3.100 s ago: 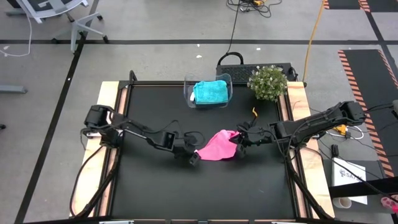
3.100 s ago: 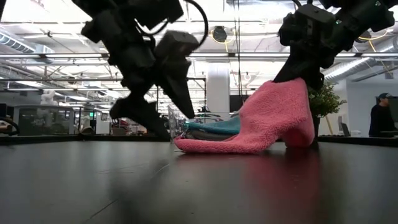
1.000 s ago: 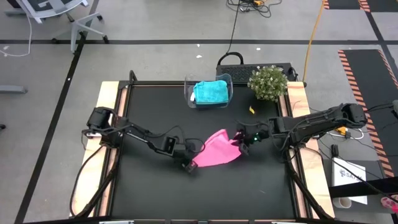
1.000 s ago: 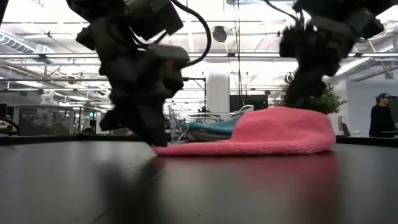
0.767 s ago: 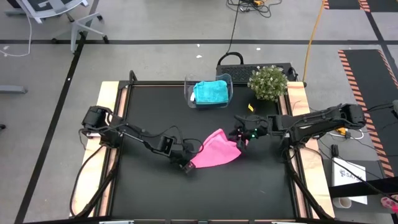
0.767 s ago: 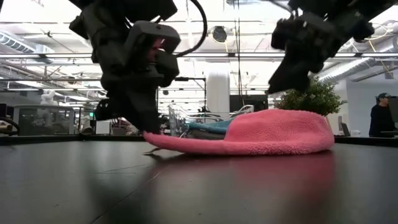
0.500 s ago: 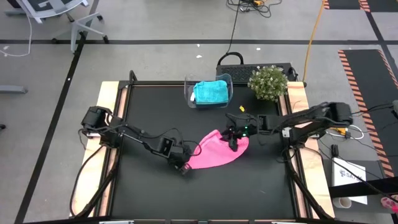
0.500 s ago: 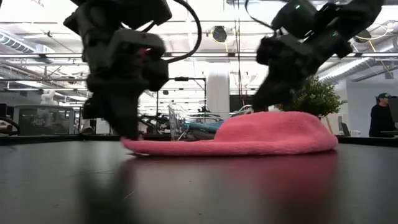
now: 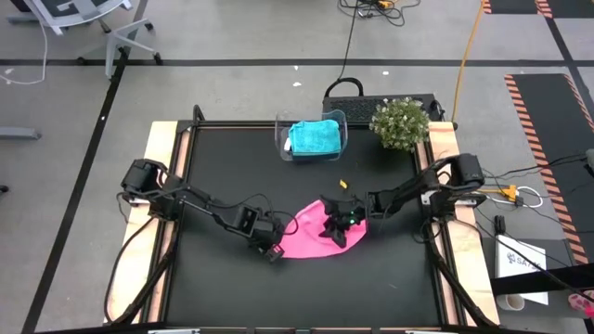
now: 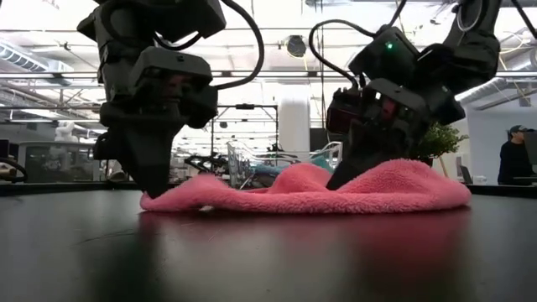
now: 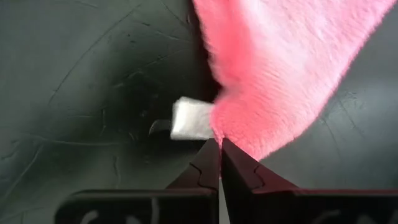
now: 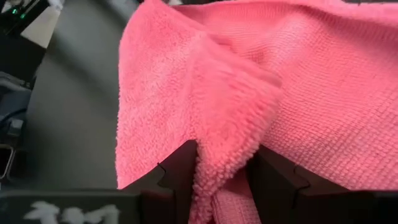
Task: Fold microfiber towels
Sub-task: Fold the pink microfiber cloth
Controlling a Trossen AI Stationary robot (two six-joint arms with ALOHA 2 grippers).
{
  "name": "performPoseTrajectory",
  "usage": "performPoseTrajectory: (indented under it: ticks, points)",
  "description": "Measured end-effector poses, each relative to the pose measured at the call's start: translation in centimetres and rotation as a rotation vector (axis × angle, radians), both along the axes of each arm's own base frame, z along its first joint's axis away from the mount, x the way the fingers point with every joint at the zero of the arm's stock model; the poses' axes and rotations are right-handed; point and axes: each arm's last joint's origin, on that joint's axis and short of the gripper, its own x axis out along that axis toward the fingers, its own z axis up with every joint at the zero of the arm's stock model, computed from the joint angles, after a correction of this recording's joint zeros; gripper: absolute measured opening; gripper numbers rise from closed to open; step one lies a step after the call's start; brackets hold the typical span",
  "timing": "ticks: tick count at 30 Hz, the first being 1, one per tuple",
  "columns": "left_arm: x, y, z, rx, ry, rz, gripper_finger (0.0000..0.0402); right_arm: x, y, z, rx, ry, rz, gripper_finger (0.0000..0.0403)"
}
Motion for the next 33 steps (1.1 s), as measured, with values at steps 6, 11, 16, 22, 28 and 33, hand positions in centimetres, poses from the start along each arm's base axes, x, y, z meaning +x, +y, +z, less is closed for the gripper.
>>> performPoseTrajectory:
  ticks: [6,11,16,22,28,33]
  points:
    - [0.0,0.0,0.0,-0.002,0.001,-0.010,0.0005,-0.3,0.5,0.8,0.010,-0.007,0.019,0.0130]
    - [0.0,0.0,0.0,-0.002,0.001,-0.014,0.0011,-0.5,-0.3,3.2,-0.001,-0.090,-0.006,0.0130]
    - [0.0,0.0,0.0,0.003,-0.001,-0.029,0.0004,-0.9,-1.6,4.6,-0.042,-0.119,-0.023,0.0130]
    - [0.0,0.0,0.0,0.004,-0.002,-0.028,0.0009,-1.2,-2.4,4.3,-0.068,-0.082,-0.029,0.0130]
    - [0.0,0.0,0.0,0.015,-0.006,-0.025,0.0011,-1.1,-2.4,4.1,-0.082,-0.078,-0.027,0.0130]
    - [0.0,0.0,0.0,0.017,-0.009,-0.022,0.0004,-0.8,-2.2,3.8,-0.060,-0.079,-0.034,0.0130]
